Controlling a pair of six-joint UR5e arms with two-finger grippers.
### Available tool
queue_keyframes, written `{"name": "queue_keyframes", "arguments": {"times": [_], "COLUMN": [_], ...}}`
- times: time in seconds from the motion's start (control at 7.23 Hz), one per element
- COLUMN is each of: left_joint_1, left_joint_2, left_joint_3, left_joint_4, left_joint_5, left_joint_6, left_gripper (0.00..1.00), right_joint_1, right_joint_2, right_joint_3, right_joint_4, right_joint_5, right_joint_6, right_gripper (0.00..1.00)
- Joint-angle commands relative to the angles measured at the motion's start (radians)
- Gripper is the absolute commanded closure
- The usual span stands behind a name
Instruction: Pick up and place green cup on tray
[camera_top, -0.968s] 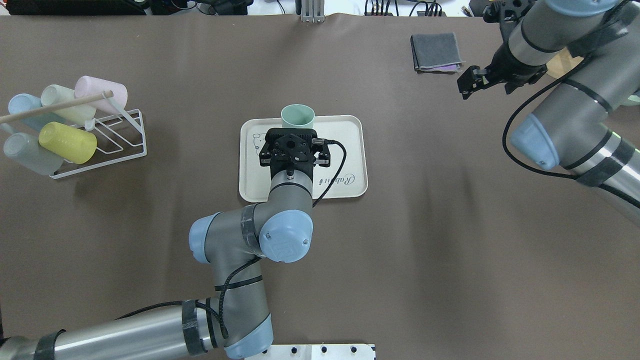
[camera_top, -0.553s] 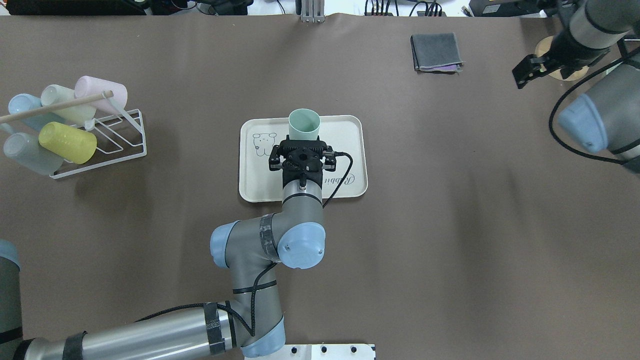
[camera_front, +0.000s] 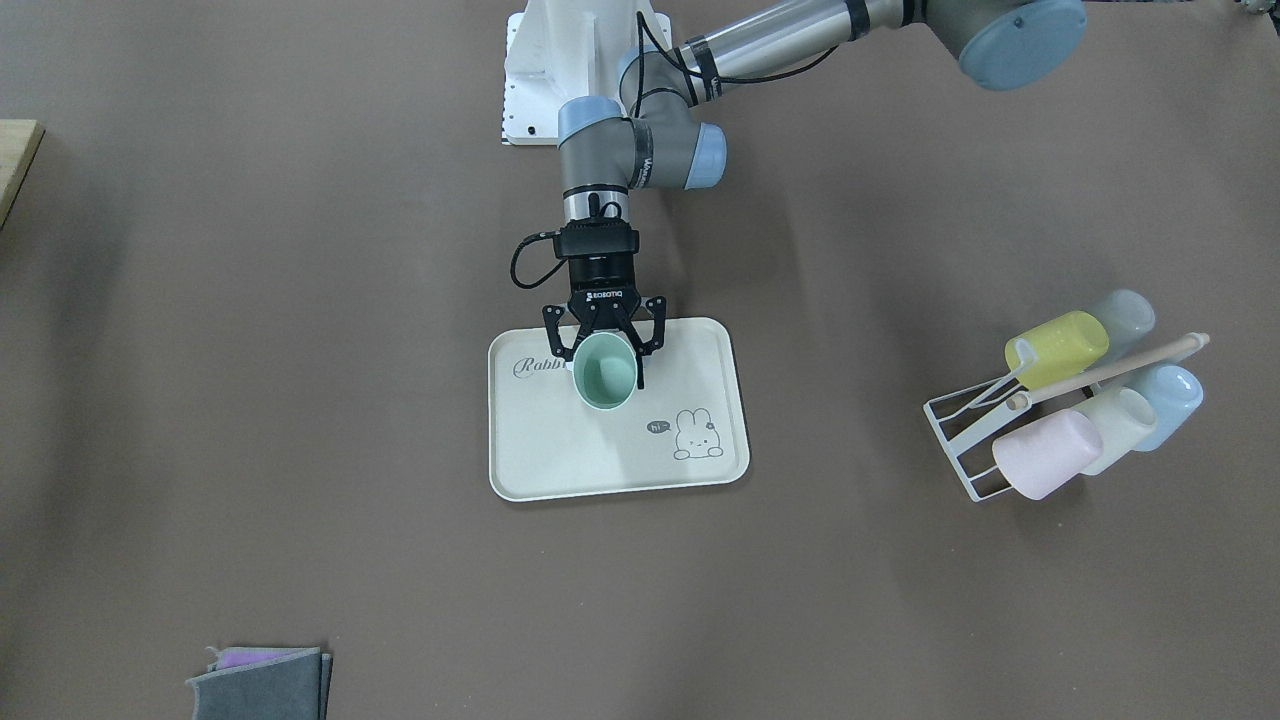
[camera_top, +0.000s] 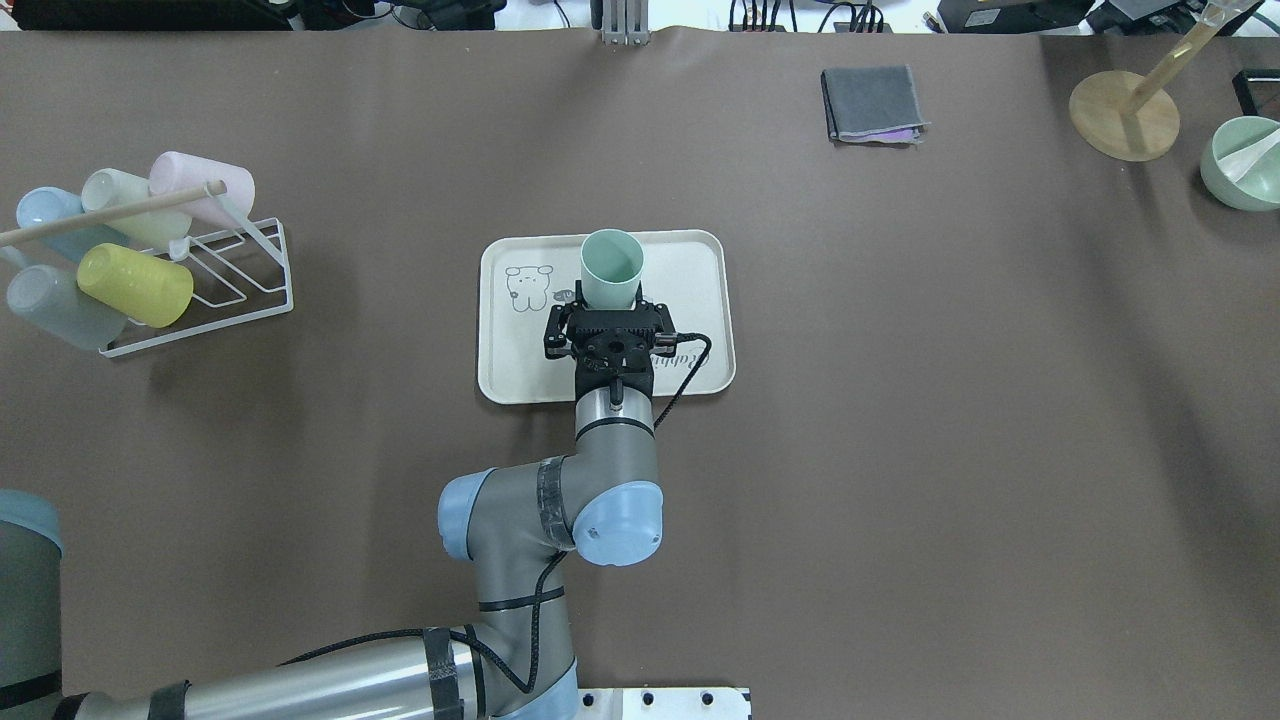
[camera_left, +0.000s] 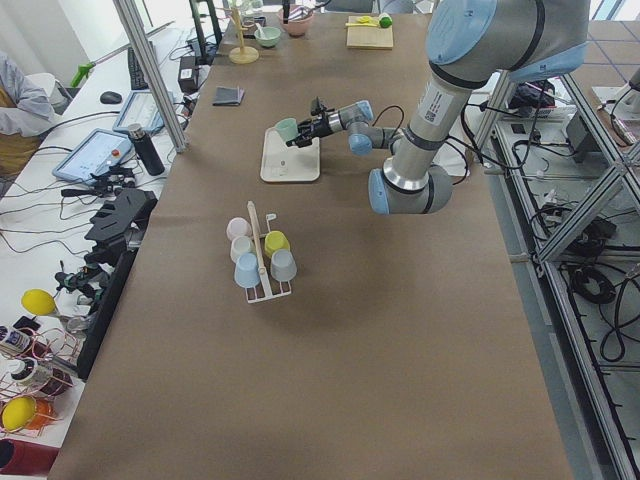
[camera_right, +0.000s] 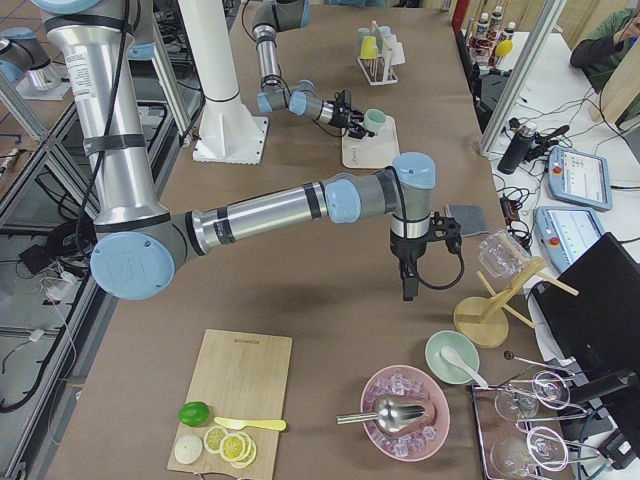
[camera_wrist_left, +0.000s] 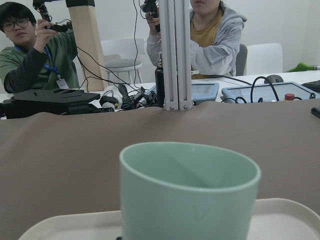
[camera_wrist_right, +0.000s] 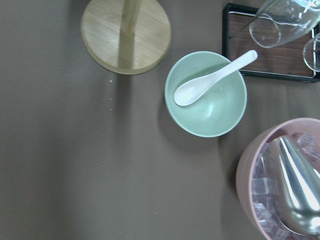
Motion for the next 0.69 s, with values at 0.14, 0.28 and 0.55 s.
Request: {"name": "queue_keyframes", "arguments": {"times": [0.14,0.28,0.55], "left_joint_1": [-0.001,-0.001,-0.003], "left_joint_2": [-0.004,-0.004,-0.004], "left_joint_3": [0.059,0.062,0.071], "left_joint_4": [-0.005,-0.044,-0.051], "left_joint_5": [0.009,0.009,0.009], "left_joint_6": [-0.030,-0.032,-0.035], "left_gripper": [0.84,0.84,0.84], "right_joint_1": [0.105,0.110,0.110], "right_joint_2": [-0.158,-0.154,-0.151], "right_joint_3": [-0.029,-0.054,-0.048], "right_joint_4": [0.003,0.003,0.005], "right_joint_5": [0.105,0.111,0.154], "right_joint_6": [-0.089,-0.109,-0.102], "right_gripper": [0.00,0.00,0.00]}}
